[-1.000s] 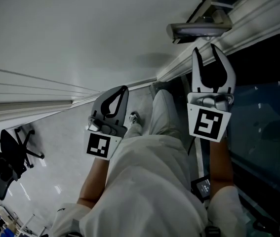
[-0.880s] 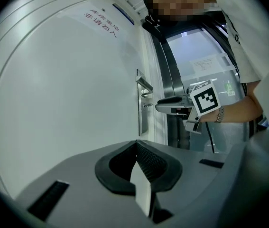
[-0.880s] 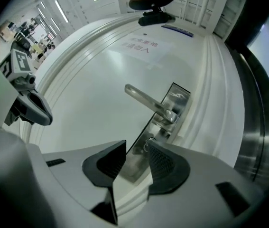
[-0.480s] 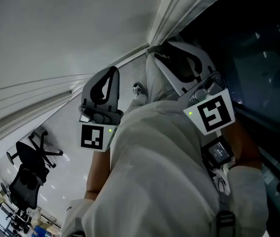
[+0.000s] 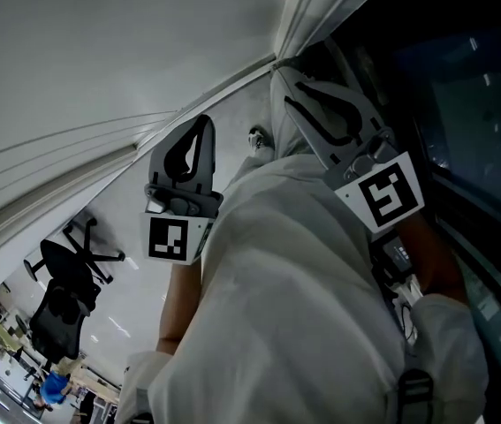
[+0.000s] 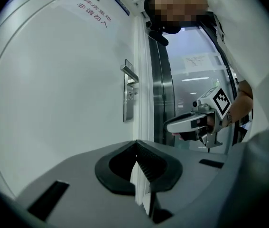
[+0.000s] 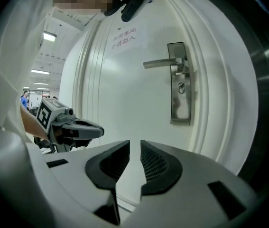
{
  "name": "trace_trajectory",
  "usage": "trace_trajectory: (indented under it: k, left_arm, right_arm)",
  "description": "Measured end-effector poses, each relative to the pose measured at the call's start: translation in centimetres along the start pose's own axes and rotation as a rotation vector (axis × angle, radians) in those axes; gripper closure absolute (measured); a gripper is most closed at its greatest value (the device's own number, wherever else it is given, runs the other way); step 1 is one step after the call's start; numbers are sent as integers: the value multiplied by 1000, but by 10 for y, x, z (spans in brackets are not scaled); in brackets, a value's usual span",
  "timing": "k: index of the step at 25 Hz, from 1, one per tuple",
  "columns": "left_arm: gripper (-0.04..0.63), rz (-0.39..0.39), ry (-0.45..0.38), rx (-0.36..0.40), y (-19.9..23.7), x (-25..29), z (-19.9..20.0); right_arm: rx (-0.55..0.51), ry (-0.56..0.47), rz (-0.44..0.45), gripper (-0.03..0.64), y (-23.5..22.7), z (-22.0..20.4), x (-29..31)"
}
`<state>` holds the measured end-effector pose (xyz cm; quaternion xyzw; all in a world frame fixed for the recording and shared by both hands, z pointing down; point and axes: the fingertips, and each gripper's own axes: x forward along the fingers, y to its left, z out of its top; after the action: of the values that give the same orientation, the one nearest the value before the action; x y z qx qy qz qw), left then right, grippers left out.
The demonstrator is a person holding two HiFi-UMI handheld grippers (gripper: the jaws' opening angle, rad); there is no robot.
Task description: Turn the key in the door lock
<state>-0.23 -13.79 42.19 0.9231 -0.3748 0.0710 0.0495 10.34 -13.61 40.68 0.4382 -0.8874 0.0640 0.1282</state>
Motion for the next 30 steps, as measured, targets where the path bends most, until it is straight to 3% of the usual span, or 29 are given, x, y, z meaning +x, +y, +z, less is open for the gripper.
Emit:
trace_trajectory:
  k: [3, 8, 14, 20, 24, 30]
  left_arm:
    - [592, 0, -5, -1, -3, -3, 4]
    - [592, -29, -14, -36, -7, -6, -2]
    - [592, 4, 4, -113, -7, -22, -12]
    - [592, 38, -11, -98, -8, -33, -8]
    - [592, 46, -41, -78, -7, -34, 2]
    - [592, 10, -64, -75, -10, -32, 9]
  right_arm:
    - [54, -34, -40, 581, -7, 4, -2]
    - [54, -80, -78, 612, 5, 5, 10]
    - [138, -67, 24, 612, 43, -11, 30]
    - [-10, -11, 102, 612, 78, -11, 42]
    - [-109, -28, 155, 612, 98, -4, 46]
    - [-126, -59, 113, 614, 94, 3, 45]
